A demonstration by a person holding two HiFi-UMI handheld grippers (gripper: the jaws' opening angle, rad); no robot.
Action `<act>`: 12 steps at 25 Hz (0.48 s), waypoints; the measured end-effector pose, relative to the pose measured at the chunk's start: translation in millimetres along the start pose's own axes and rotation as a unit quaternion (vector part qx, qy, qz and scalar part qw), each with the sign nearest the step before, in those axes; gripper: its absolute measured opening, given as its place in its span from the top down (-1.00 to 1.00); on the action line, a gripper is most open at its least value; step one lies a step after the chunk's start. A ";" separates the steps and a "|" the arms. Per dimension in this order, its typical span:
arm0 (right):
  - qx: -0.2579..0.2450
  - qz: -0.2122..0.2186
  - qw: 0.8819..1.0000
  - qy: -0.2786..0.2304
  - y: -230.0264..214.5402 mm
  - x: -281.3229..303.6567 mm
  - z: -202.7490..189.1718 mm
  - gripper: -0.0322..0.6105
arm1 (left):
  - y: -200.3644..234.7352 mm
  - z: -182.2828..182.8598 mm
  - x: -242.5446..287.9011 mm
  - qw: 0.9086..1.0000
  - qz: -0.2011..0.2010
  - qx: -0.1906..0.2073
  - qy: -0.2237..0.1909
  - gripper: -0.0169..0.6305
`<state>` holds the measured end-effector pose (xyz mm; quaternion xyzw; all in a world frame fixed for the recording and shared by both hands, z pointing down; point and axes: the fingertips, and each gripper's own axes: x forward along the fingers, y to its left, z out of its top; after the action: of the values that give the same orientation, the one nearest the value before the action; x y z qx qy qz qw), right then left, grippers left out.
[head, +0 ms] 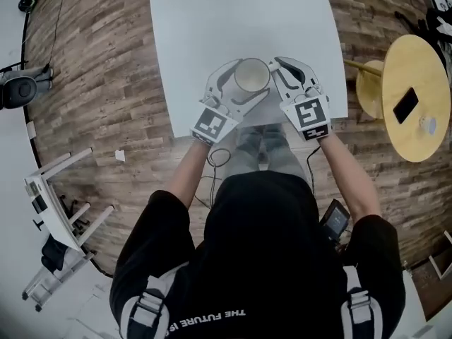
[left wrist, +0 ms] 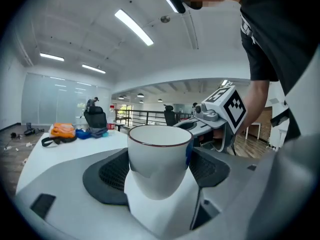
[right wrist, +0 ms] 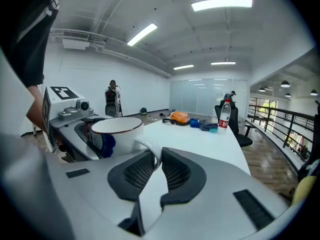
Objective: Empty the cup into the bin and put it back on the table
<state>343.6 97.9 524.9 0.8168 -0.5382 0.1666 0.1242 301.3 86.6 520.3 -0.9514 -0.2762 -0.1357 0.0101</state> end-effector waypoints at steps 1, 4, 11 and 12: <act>0.004 -0.002 1.000 0.010 -4.5 7.0 -17.4 0.73 | 1.6 -16.0 9.3 1.000 -0.003 0.000 0.011 -0.18; 0.004 -0.008 0.999 0.034 -10.5 24.5 -57.0 0.73 | 7.9 -55.9 27.0 0.999 -0.009 0.015 0.044 -0.18; 0.016 0.004 0.998 0.058 -3.9 28.8 -86.8 0.73 | 0.7 -81.7 30.6 0.998 -0.029 0.005 0.053 -0.18; 0.017 0.003 0.998 0.057 -4.3 28.3 -89.6 0.73 | -0.1 -83.6 31.6 0.998 -0.031 0.007 0.051 -0.18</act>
<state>345.5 110.1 618.2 0.8062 -0.5301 0.2221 0.1401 305.7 95.4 609.1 -0.9341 -0.3056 -0.1823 0.0267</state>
